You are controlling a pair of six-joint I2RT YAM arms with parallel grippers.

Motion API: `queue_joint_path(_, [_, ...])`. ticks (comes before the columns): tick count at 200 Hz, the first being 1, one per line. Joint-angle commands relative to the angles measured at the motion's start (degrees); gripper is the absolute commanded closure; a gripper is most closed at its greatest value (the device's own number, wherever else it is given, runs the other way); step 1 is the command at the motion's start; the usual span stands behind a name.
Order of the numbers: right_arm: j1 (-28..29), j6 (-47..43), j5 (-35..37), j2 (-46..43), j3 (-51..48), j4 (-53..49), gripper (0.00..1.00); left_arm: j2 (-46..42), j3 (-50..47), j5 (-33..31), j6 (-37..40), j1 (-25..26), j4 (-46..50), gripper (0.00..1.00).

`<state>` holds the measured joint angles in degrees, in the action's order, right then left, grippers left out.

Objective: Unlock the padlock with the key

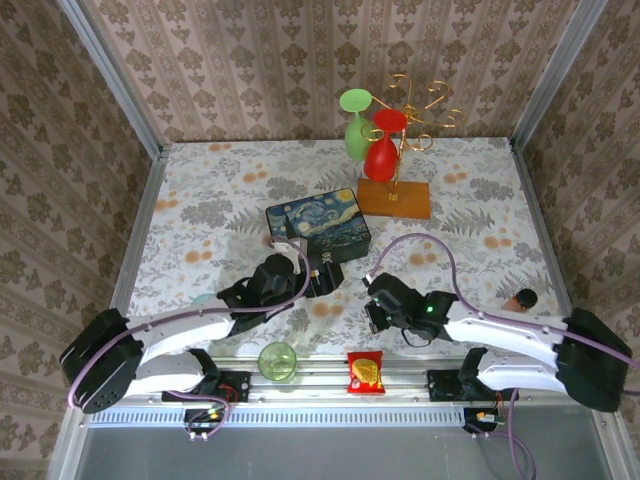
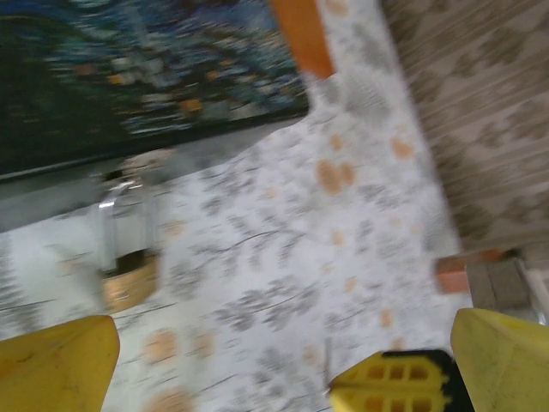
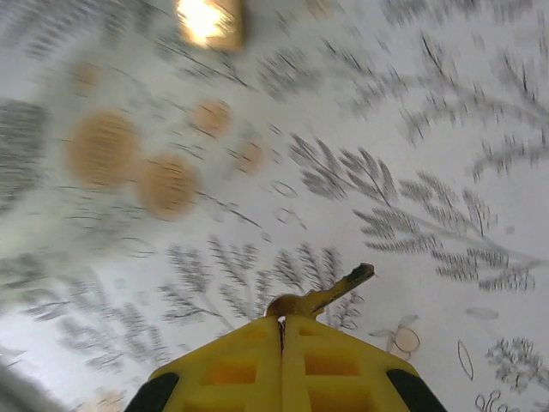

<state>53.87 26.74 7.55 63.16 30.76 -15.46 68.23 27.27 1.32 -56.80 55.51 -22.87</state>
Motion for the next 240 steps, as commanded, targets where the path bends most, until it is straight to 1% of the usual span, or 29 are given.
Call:
queue_joint_path(1, [-0.23,-10.03,-4.61,-4.63,2.13,-1.71,1.00,-0.64,-0.92,-0.79,-10.45,3.37,-14.57,0.00])
queue_joint_path(22, [-0.45,-13.85,-5.10,-8.65,2.37,0.16,1.00,-2.80,-0.24,-3.62,-12.86,5.19,-13.33,0.00])
queue_joint_path(59, [-0.86,-17.24,-7.46,-11.17,3.70,5.53,1.00,-4.93,-3.19,-6.69,-23.42,5.24,-18.58,0.01])
queue_joint_path(74, [-0.85,-19.06,-10.73,-11.21,4.00,8.52,1.00,-4.95,-2.26,-6.04,-23.27,5.33,-17.29,0.02])
queue_joint_path(91, [-0.74,-20.74,-11.43,-11.13,4.43,10.48,1.00,-4.32,-1.43,-5.16,-22.76,5.42,-15.54,0.04])
queue_joint_path(98, [-0.69,-21.72,-11.35,-11.09,4.33,11.01,1.00,-3.71,-1.50,-4.65,-22.80,5.47,-15.95,0.06])
queue_joint_path(112, [-0.46,-23.77,-10.97,-11.17,4.13,11.33,1.00,-2.31,-1.41,-2.82,-21.93,5.41,-17.28,0.16])
queue_joint_path(126, [0.22,-26.39,-10.69,-11.97,3.43,12.05,1.00,-1.19,-0.28,-0.61,-20.78,5.48,-15.66,0.22])
queue_joint_path(141, [0.93,-28.57,-9.94,-13.22,2.22,13.36,0.99,0.01,0.67,1.45,-19.79,5.86,-14.25,0.26])
queue_joint_path(155, [1.22,-29.91,-9.69,-14.18,1.44,13.95,0.99,0.90,0.83,2.96,-19.40,5.93,-13.75,0.32])
queue_joint_path(175, [1.33,-30.85,-9.14,-14.88,0.90,14.32,0.98,1.45,-0.14,3.49,-19.76,5.93,-13.67,0.38])
queue_joint_path(204, [1.42,-31.22,-9.27,-14.01,1.13,13.70,0.97,1.89,-0.29,5.04,-19.46,5.95,-14.21,0.55])
queue_joint_path(229, [1.56,-31.15,-8.76,-13.42,1.07,13.32,0.97,1.31,-0.20,4.81,-18.42,5.75,-12.71,0.61])
queue_joint_path(240, [1.59,-31.06,-8.42,-13.49,0.79,13.36,0.97,0.90,-0.27,4.22,-18.01,5.76,-11.90,0.69])
